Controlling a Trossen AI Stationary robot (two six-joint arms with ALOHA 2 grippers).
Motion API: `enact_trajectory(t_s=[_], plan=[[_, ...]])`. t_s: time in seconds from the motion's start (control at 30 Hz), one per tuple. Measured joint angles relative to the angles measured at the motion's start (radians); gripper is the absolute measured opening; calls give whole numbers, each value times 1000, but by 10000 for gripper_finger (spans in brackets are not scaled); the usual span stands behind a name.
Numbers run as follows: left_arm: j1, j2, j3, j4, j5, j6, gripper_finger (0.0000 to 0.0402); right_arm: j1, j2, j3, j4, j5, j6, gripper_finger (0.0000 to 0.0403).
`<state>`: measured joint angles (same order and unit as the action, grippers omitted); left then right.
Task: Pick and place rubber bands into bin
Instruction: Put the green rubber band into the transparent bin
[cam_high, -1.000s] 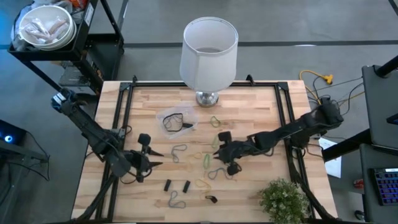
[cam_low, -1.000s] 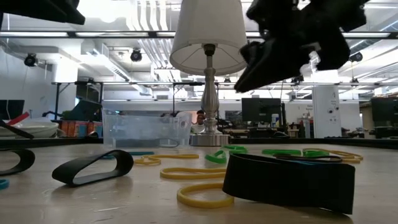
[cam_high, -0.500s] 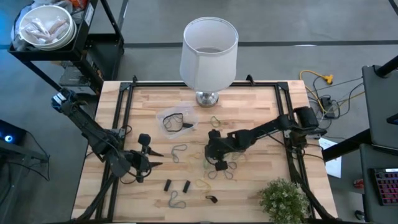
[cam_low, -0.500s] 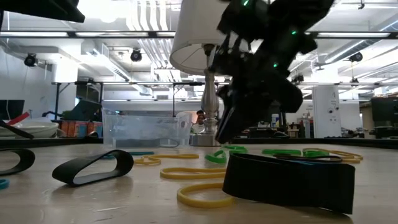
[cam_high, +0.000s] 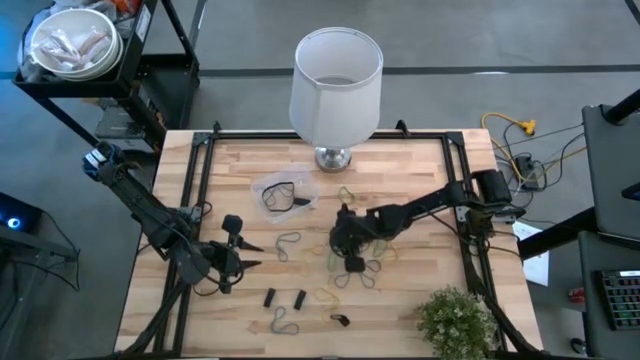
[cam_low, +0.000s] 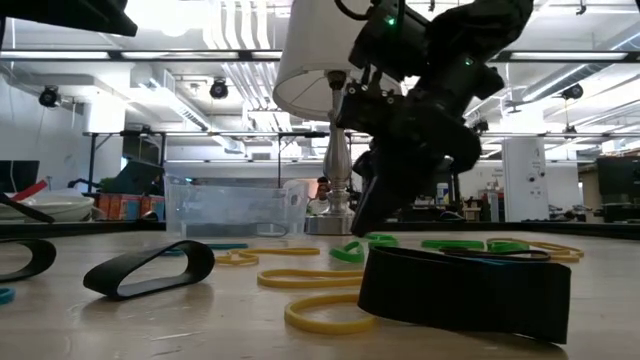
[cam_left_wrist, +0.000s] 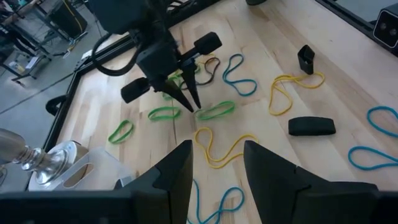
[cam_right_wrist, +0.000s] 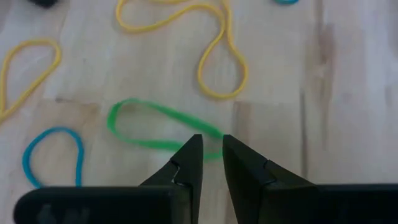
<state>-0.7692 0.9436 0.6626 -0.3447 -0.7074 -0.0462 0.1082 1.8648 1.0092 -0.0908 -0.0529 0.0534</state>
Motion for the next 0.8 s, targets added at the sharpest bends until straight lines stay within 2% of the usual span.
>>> enact_trajectory(t_s=[0.63,0.8], plan=[[0,0,0,0,0,0,128,0,5,-4,15,29,0,57],[0,0,0,0,0,0,128,0,5,-4,18,29,0,83]])
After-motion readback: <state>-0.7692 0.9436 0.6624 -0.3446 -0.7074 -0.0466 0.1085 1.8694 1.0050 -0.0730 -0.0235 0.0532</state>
